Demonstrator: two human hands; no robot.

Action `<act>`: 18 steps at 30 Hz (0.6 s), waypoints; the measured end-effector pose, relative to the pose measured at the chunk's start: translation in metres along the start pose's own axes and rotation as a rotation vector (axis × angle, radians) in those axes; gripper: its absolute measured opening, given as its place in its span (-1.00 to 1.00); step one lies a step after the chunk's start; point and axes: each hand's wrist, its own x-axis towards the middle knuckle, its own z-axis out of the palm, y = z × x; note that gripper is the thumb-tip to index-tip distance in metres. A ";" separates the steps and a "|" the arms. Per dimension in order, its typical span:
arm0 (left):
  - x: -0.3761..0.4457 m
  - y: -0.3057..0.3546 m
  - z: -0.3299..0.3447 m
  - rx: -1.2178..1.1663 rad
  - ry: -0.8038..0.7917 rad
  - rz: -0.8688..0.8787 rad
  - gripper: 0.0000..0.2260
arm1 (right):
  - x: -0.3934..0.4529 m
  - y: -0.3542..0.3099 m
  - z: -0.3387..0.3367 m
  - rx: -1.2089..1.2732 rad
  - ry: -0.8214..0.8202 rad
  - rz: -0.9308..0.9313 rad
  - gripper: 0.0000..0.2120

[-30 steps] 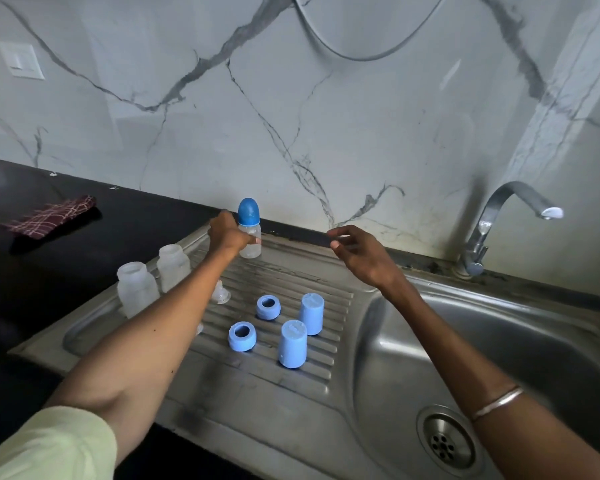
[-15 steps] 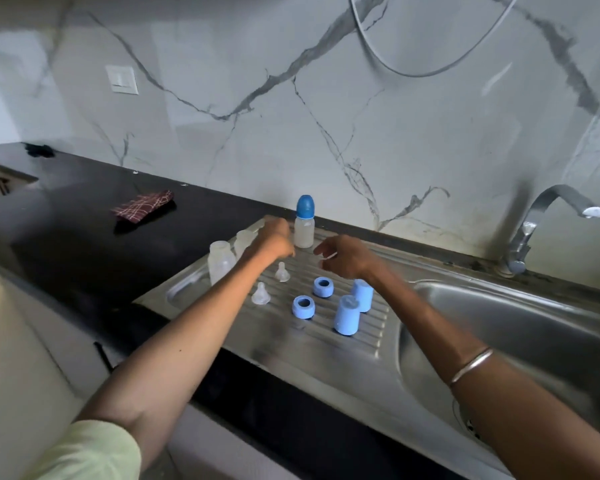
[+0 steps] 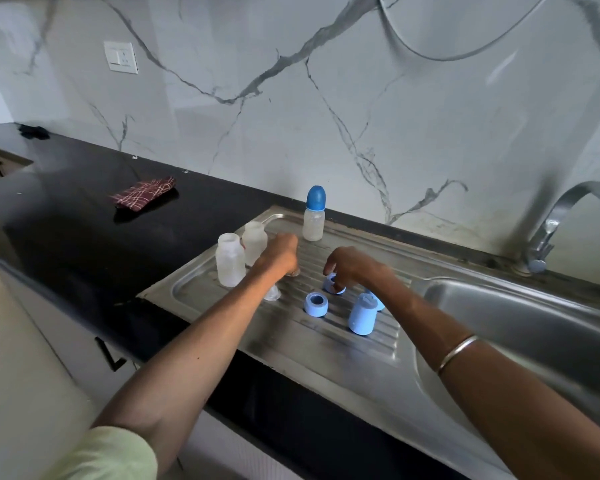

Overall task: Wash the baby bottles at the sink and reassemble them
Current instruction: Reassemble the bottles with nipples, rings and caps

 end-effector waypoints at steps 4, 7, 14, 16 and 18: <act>0.002 -0.002 0.000 -0.010 0.029 0.001 -0.67 | 0.005 0.002 0.002 -0.013 -0.022 0.008 -0.59; 0.002 0.001 -0.005 -0.091 0.087 0.033 -0.76 | 0.006 0.005 -0.003 0.033 0.014 -0.005 -0.60; -0.011 0.023 -0.019 -0.308 0.118 0.081 -0.82 | -0.024 0.021 -0.024 0.262 0.250 -0.027 -0.63; -0.019 0.032 -0.019 -0.360 0.133 0.096 -0.79 | -0.038 0.027 -0.031 0.302 0.307 -0.045 -0.62; -0.028 0.046 -0.020 -0.402 0.126 0.115 -0.74 | -0.056 0.034 -0.037 0.373 0.391 -0.041 -0.62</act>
